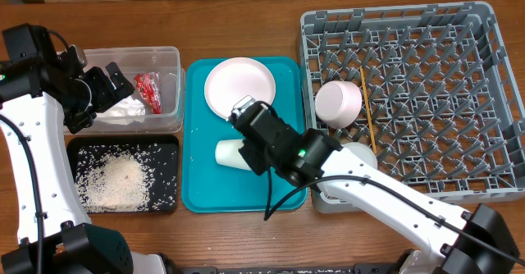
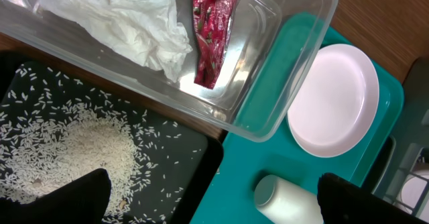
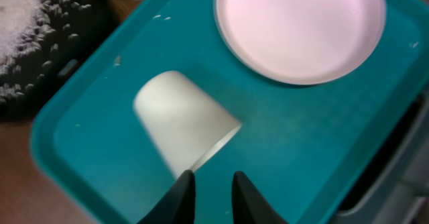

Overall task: Sort waste into correct bins and load items into the dishwasher
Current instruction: 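Lift the paper cup and carry it right toward the dish rack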

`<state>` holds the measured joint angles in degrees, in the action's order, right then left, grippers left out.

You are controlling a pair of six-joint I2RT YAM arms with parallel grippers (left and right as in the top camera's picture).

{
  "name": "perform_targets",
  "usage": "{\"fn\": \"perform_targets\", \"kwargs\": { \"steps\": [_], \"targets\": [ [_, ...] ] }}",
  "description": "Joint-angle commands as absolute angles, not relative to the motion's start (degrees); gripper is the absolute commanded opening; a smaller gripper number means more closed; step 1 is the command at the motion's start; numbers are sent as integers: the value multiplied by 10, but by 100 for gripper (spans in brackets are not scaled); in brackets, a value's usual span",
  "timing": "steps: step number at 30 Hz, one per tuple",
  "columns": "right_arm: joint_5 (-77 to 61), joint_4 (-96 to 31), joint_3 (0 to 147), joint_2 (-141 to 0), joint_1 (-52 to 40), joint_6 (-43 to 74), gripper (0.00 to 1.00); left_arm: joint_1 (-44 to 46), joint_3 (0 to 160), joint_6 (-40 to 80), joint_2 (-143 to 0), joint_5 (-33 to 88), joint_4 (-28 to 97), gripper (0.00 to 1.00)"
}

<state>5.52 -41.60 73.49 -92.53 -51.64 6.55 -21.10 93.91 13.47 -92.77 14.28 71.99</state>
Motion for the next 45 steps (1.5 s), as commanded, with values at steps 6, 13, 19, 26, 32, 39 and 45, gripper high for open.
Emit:
{"fn": "perform_targets", "kwargs": {
  "steps": [6, 13, 19, 26, 32, 39, 45],
  "targets": [
    [-173, -407, 707, -917, -498, 288, 33, -208, 947, 128, -919, 140, 717, 100],
    [-241, -346, 656, -917, -444, 303, 37, -208, 947, 128, -919, 140, 717, 100],
    [-282, -250, 615, -917, -407, 303, 44, -208, 947, 128, -919, 140, 717, 100],
    [-284, -145, 559, -923, -393, 346, 47, -208, 947, 128, -919, 140, 717, 100],
    [-277, -81, 532, -945, -391, 356, 47, -208, 947, 128, -919, 140, 717, 100],
    [-210, -59, 531, -974, -391, 356, 46, -208, 947, 128, -919, 140, 717, 100],
    [-230, -21, 531, -998, -391, 356, 47, -208, 947, 128, -919, 140, 717, 100]
  ]
}}
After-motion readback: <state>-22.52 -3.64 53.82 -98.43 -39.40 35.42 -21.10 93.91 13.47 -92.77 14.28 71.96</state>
